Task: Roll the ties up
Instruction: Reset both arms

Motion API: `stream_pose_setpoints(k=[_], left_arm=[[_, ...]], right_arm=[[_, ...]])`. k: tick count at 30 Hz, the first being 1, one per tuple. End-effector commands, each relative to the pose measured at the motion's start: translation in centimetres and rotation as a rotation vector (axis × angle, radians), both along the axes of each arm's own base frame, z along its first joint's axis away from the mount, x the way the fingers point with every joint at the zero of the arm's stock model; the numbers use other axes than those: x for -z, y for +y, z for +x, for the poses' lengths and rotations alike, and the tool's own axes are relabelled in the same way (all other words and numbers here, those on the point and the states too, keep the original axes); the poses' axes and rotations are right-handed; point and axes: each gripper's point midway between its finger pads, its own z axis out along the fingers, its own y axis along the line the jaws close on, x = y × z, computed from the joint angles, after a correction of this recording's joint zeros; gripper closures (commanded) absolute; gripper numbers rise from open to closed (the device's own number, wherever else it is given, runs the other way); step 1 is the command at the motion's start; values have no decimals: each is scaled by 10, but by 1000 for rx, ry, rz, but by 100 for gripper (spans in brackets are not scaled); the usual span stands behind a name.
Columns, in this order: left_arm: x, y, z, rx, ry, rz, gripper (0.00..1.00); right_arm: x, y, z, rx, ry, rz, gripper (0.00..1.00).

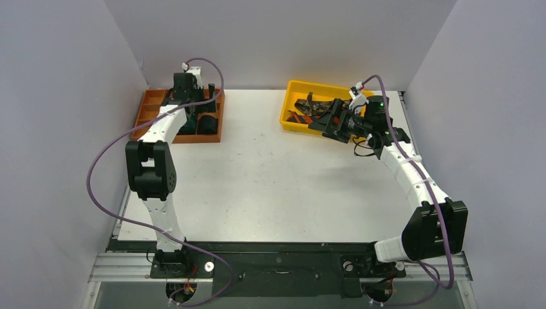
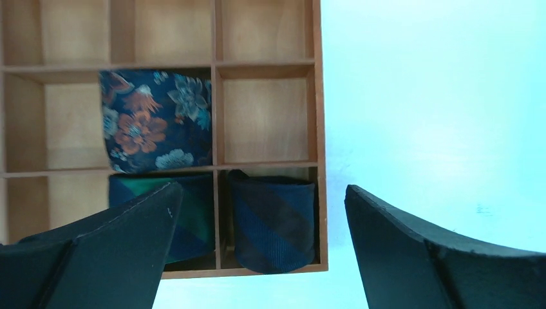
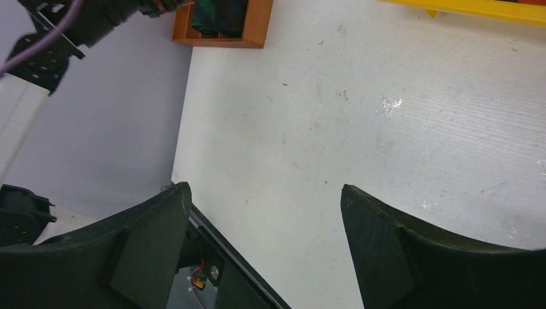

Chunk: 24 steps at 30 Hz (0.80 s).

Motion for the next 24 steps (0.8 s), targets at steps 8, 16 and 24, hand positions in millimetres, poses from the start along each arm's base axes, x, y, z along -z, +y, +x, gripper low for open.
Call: stream_pose_setpoints(k=[8,16,24], left_arm=[[-151,-16,-34,131,-151,-43,4],[-139,-26,-110,134,-42,-148,3],[-84,-23,-192,127,46,-147,3]], right_arm=[[-25,-57,15,-11,-238,-343,19],[30,-152,-8,44,-138,-694,19],[65,-192,-49,74,-61,-829,22]])
